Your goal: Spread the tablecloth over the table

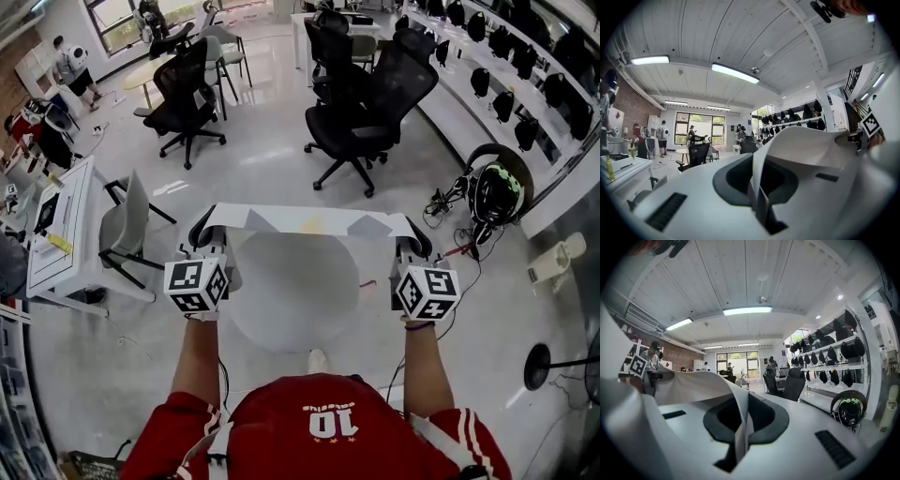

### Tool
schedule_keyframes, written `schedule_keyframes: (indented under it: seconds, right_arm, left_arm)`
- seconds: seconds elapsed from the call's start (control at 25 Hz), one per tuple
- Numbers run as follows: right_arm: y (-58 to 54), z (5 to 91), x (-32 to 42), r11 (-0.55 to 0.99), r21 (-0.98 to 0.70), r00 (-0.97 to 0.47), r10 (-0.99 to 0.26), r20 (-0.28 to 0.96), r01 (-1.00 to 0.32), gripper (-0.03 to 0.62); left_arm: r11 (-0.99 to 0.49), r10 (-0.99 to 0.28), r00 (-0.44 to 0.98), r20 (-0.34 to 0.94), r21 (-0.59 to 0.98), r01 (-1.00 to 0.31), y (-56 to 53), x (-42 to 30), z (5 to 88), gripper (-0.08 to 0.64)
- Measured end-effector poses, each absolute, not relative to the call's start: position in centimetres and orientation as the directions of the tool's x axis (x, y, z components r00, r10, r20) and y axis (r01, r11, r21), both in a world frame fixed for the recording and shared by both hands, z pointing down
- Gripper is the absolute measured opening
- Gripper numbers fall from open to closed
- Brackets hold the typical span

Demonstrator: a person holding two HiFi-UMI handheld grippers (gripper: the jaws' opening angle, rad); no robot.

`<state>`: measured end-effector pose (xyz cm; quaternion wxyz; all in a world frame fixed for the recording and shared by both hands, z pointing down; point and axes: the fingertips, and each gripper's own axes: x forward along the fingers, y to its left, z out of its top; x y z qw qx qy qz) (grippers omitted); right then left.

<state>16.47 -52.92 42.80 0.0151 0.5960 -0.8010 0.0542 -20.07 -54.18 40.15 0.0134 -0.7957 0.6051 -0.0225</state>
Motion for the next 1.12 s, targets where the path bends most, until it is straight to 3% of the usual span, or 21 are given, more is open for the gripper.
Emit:
schedule_keyframes:
  seconds: [1.12]
  right_arm:
    - [-40.3,52.8,12.8,0.299,-0.133,-0.326,-0.893,0.310,-0.945,0.017]
  left_arm:
    - [-0.304,-0.923,0.301,0.241,0.024,-0.952,-42.2,-24.0,51.1,0.023]
